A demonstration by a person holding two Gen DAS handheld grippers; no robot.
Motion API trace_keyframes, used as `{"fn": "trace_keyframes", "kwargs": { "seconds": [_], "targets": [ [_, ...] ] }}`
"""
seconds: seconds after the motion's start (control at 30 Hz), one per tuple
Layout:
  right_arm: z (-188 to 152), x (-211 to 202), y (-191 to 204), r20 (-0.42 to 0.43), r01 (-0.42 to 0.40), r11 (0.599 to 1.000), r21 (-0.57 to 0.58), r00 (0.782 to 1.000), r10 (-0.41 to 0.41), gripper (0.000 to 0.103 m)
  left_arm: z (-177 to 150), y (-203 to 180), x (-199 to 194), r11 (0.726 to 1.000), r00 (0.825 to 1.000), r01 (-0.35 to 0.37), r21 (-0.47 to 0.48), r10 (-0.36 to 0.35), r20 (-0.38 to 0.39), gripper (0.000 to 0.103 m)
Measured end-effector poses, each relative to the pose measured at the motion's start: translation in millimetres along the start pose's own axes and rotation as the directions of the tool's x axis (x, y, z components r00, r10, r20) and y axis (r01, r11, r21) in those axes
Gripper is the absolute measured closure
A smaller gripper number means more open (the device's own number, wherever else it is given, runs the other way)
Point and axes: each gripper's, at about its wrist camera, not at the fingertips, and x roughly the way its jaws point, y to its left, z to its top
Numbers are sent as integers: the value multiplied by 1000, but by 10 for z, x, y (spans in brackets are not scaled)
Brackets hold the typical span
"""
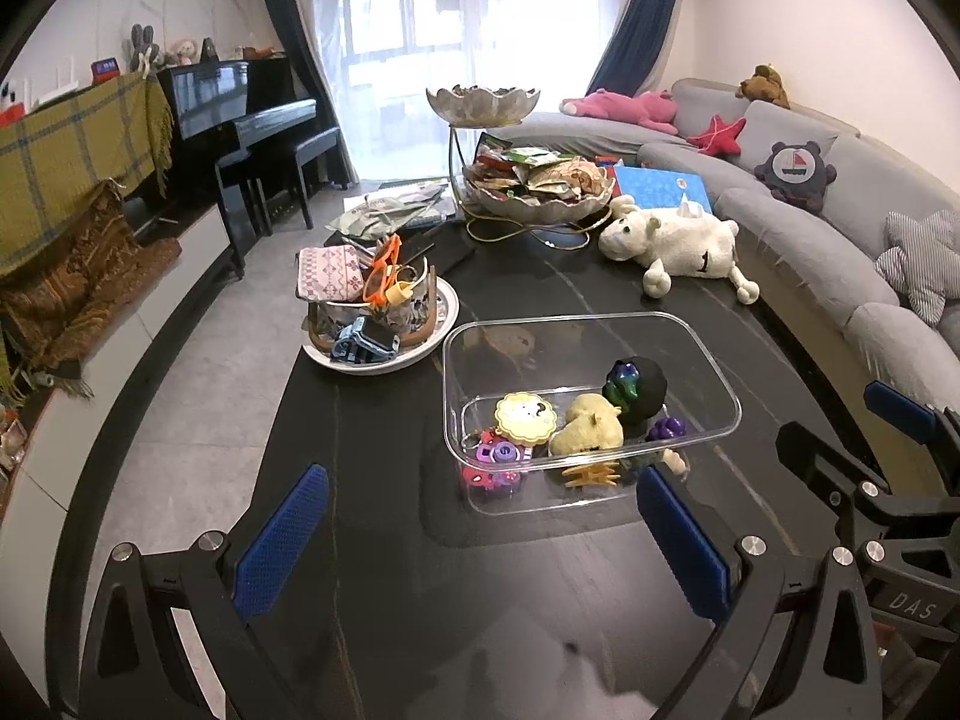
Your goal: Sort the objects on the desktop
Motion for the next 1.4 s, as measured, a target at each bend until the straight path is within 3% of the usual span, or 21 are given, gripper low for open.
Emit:
{"fn": "trace_keyframes", "kwargs": {
  "seconds": [0.67, 1.4],
  "targets": [
    [-269, -450, -27, 4, 14, 1000, 18, 1000, -14, 1, -272, -117, -421, 1000, 1000, 15, 15, -15, 19, 1],
    [-594, -848, 31, -5, 41, 999, 1, 999, -41, 1, -666, -177, -752, 1000, 1000, 10, -6, -10, -13, 1]
  ]
}}
